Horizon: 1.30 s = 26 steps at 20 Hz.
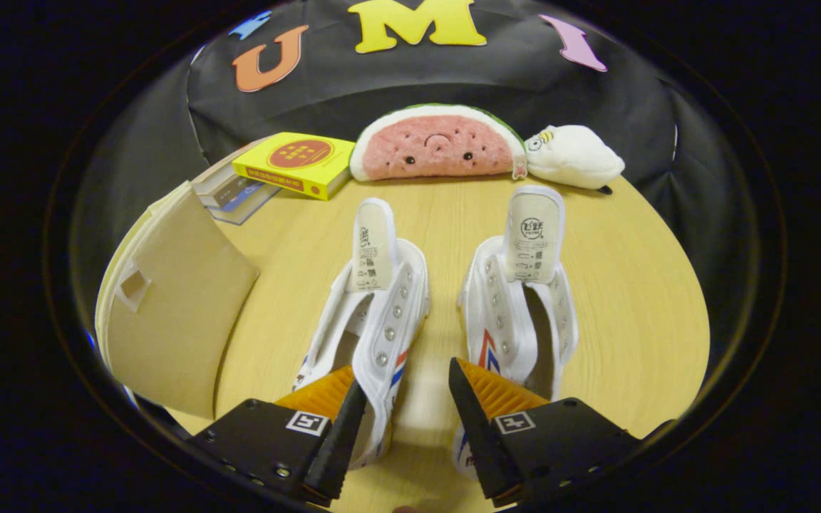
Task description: Open the storage box then place both shoes into the box .Put the left shoe in first, then the right shoe, with the right side of both shoes facing outward in a uniform manner.
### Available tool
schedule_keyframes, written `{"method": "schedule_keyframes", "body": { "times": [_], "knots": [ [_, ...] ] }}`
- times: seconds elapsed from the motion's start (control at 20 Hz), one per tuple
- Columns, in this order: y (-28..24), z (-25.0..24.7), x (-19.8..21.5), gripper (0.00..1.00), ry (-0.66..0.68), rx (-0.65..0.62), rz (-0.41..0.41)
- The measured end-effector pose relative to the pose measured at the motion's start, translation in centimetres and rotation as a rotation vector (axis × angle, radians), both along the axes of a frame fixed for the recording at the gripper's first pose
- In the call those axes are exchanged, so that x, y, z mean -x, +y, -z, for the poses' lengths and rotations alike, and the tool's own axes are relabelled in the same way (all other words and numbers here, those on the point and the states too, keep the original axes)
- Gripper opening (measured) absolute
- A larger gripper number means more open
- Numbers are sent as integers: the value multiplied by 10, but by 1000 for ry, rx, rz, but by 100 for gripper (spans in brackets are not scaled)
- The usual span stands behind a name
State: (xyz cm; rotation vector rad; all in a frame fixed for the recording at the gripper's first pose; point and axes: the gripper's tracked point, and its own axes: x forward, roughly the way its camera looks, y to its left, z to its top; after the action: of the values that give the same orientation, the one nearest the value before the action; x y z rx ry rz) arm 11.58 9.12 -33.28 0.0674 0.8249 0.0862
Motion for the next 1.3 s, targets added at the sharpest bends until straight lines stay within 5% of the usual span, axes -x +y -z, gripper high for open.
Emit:
{"method": "schedule_keyframes", "body": {
  "times": [0.15, 0.35, 0.55, 0.75, 1.3],
  "knots": [
    [4, 3, -9, 58, 7, 2, 20],
    [14, 5, -10, 29, 62, -55, 56],
    [18, 11, -14, 26, 131, -76, 95],
    [16, 5, -9, 0, 183, -115, 152],
    [51, -56, 37, 0, 204, -315, 327]
  ]
}}
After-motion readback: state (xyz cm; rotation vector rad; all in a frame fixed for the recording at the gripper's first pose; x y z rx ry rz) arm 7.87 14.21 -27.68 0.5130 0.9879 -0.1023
